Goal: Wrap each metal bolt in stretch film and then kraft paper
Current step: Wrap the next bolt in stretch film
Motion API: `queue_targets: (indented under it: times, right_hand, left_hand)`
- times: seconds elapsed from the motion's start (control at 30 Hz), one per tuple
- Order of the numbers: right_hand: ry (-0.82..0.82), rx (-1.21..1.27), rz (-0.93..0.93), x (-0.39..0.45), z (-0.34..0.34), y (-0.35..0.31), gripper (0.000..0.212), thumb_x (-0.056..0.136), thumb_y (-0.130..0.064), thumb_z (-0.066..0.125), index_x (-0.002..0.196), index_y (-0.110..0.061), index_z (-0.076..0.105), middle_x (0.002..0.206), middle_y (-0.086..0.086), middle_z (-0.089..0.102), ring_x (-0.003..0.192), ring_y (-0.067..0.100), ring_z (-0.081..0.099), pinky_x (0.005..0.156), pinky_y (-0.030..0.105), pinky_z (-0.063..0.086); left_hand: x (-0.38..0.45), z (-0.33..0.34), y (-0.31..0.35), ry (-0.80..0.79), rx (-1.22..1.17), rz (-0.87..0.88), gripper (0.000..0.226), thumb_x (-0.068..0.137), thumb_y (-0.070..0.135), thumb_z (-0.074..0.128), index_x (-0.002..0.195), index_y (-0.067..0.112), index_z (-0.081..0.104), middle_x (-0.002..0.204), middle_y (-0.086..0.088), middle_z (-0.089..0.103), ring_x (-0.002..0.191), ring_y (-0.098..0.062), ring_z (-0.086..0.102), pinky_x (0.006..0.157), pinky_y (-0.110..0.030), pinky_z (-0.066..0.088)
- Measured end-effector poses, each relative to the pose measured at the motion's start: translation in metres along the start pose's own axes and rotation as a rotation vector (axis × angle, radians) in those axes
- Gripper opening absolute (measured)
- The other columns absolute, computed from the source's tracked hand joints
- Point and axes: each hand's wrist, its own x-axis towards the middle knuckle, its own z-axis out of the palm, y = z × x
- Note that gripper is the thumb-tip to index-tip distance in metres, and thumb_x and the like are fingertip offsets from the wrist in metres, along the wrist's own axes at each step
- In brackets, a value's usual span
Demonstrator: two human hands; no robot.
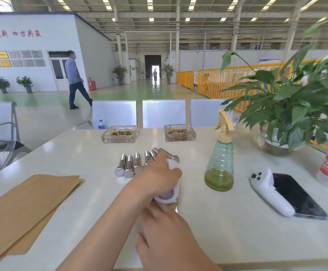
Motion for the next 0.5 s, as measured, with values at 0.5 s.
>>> queue_targets:
  times: [0.5]
  right_hand:
    - [0.456, 0.594, 0.711, -0.04, -0.056, 0.054, 0.023, 0.099, -0.039, 0.052, 0.121, -0.041, 0.061, 0.094, -0.013, 0.072, 0.089, 0.011, 0.068, 0.089, 0.037, 0.053]
  left_hand:
    - [-0.005, 0.032, 0.007, 0.042, 0.229, 0.056, 0.059, 0.095, 0.034, 0.055, 0.148, 0.021, 0.034, 0.146, -0.016, 0.043, 0.126, -0.037, 0.053, 0.096, -0.038, 0.045]
